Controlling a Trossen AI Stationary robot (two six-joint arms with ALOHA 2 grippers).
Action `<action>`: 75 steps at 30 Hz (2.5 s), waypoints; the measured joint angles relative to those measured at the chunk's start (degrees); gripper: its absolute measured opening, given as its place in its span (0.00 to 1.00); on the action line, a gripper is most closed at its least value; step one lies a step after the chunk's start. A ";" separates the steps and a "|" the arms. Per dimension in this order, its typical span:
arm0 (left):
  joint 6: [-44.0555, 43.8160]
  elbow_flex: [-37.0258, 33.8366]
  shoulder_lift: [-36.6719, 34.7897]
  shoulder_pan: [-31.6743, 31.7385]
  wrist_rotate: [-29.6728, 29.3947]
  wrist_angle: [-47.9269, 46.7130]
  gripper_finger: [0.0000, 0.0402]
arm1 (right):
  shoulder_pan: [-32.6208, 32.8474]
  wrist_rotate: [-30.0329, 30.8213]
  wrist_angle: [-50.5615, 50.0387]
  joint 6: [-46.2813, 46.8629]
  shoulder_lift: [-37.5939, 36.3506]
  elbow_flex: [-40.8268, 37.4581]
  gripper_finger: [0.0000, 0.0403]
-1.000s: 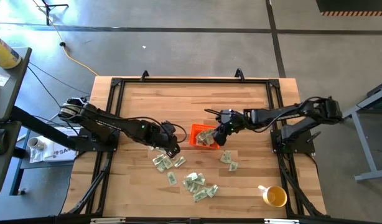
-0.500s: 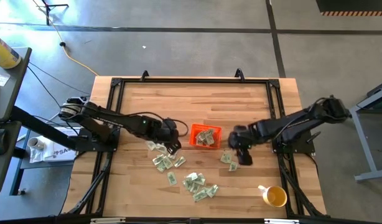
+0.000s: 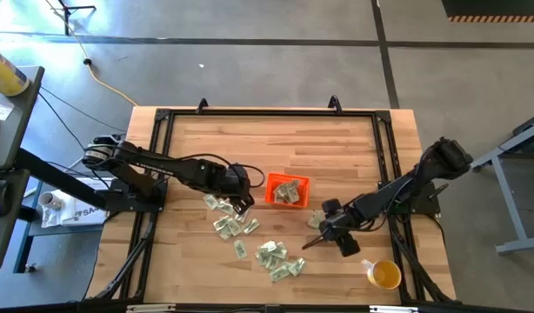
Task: Pick and place Stevia / Truvia into bins
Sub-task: Put the white stevia packet into the orange bin
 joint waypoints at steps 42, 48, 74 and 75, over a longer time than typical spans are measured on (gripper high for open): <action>0.57 0.02 -6.36 -0.02 -1.45 -1.83 0.48 | -16.98 11.33 7.84 22.62 -10.05 2.60 0.03; 0.57 0.07 -9.05 0.15 -3.82 -8.74 0.48 | -24.82 9.28 12.65 17.13 -2.32 7.16 0.06; 20.92 -27.78 -17.77 8.34 16.98 6.74 0.48 | -29.50 1.09 -6.43 6.36 4.15 20.94 0.64; 22.63 -28.01 -17.57 8.07 16.95 6.62 0.48 | -29.50 1.09 -6.76 6.24 4.15 20.94 0.64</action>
